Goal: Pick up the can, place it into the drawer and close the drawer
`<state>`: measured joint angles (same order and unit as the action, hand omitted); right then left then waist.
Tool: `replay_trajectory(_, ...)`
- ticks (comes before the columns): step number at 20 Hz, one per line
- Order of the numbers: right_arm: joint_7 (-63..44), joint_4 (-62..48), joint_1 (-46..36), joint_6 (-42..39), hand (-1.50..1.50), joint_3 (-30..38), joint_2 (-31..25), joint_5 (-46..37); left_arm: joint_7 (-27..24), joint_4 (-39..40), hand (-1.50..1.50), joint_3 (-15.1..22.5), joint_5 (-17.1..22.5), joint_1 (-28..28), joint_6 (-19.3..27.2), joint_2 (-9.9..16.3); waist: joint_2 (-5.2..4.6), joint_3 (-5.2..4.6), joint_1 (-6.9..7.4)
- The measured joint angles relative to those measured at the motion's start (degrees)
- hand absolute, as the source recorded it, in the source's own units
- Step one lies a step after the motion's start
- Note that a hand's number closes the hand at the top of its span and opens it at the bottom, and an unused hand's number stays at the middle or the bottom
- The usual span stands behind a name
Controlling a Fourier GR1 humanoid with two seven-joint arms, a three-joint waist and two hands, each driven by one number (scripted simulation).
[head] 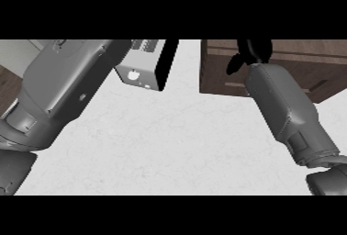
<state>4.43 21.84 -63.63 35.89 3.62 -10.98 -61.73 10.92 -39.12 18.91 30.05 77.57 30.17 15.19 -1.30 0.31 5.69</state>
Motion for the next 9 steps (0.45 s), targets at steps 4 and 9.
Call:
replay_trajectory(4,2.49,-1.87,-1.33,-0.38,-1.50,1.49,-0.01,1.32,1.00,-3.16,-1.50,-0.17,0.09,-2.31,-1.08,2.31,-0.19,0.10,0.09)
replay_trajectory(9,7.90,-2.82,-1.98,-1.19,-1.50,4.08,0.00,4.16,2.16,-7.30,-1.50,0.01,0.16,-5.15,-1.20,3.57,-0.42,0.25,0.00)
